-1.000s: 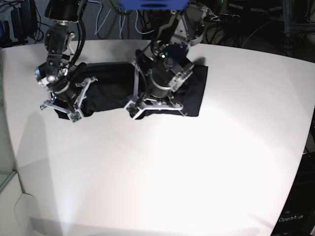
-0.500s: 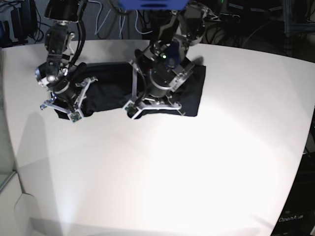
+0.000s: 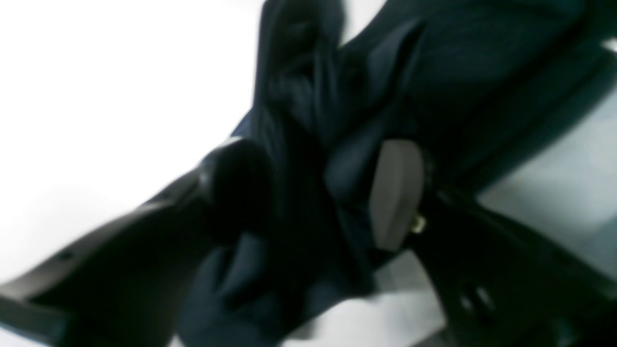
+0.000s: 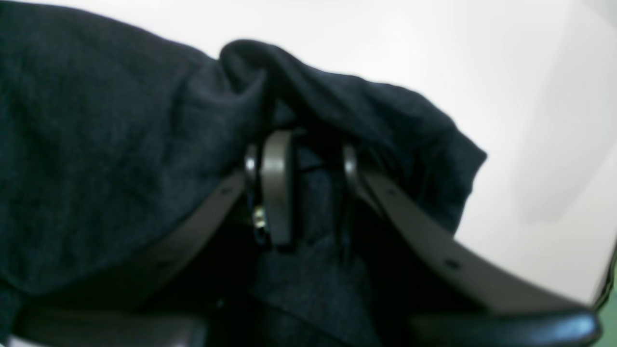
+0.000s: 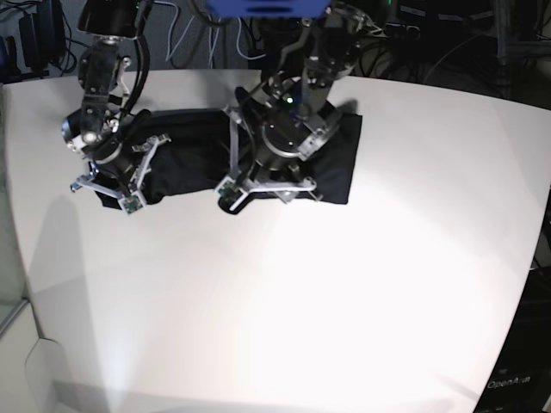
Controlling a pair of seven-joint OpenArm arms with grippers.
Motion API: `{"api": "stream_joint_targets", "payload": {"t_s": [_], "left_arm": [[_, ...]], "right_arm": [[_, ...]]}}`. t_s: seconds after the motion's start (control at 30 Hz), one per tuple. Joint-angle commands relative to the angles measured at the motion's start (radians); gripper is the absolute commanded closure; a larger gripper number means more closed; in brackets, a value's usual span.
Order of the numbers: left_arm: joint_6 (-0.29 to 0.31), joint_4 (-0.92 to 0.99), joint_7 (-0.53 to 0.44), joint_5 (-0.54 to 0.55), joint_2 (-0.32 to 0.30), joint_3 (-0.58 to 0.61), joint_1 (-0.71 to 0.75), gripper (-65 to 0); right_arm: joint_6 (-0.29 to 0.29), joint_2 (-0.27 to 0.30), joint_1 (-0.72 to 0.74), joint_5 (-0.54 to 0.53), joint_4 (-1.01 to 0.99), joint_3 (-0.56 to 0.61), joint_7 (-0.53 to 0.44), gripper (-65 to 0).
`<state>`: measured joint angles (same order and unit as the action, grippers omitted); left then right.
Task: Fold the T-shirt properly
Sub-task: 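Reposition the left gripper onto the new folded edge of the strip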
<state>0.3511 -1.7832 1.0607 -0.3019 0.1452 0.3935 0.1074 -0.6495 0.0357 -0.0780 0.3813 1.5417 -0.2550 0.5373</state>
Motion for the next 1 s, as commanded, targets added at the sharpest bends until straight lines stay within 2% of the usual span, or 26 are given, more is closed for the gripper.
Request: {"api": "stream_joint_targets", "payload": {"t_s": [0.0, 0.13, 0.3, 0.37, 0.5, 0.53, 0.67, 0.9, 0.97], "left_arm": [[-0.002, -0.023, -0.020, 0.037, 0.012, 0.002, -0.013, -41.0], [-0.002, -0.027, -0.021, 0.145, 0.012, 0.000, -0.016, -41.6], [-0.002, -0.108, -0.021, 0.154, 0.012, -0.006, -0.013, -40.2], [-0.002, -0.136, -0.021, 0.154, 0.012, -0.052, -0.011, -32.9], [-0.002, -0.134, -0.021, 0.158, 0.012, -0.178, -0.021, -3.5], [-0.002, -0.134, -0.018, 0.158, 0.012, -0.204, -0.028, 0.0], [-0.002, -0.094, -0.018, 0.158, 0.012, -0.276, -0.031, 0.0], [-0.005, 0.019, -0.018, 0.152, 0.012, -0.279, -0.059, 0.0], [-0.056, 0.042, -0.020, 0.154, 0.012, -0.279, -0.065, 0.0]], "right_arm": [[-0.005, 0.000, -0.001, 0.006, 0.004, 0.001, 0.027, -12.0], [-0.005, 0.000, -0.001, 0.006, 0.004, 0.001, 0.027, -12.0], [-0.005, 0.000, -0.001, 0.006, 0.004, 0.001, 0.027, -12.0], [-0.005, 0.000, -0.001, 0.006, 0.004, 0.001, 0.027, -12.0], [-0.005, 0.000, -0.001, 0.006, 0.004, 0.001, 0.027, -11.9], [-0.005, 0.000, -0.001, 0.006, 0.004, 0.001, 0.027, -11.9], [-0.005, 0.000, -0.001, 0.006, 0.004, 0.001, 0.023, -11.9], [-0.005, 0.000, -0.001, 0.006, 0.004, 0.001, 0.025, -11.9], [-0.005, 0.003, -0.001, 0.006, 0.004, 0.001, 0.025, -11.9]]}}
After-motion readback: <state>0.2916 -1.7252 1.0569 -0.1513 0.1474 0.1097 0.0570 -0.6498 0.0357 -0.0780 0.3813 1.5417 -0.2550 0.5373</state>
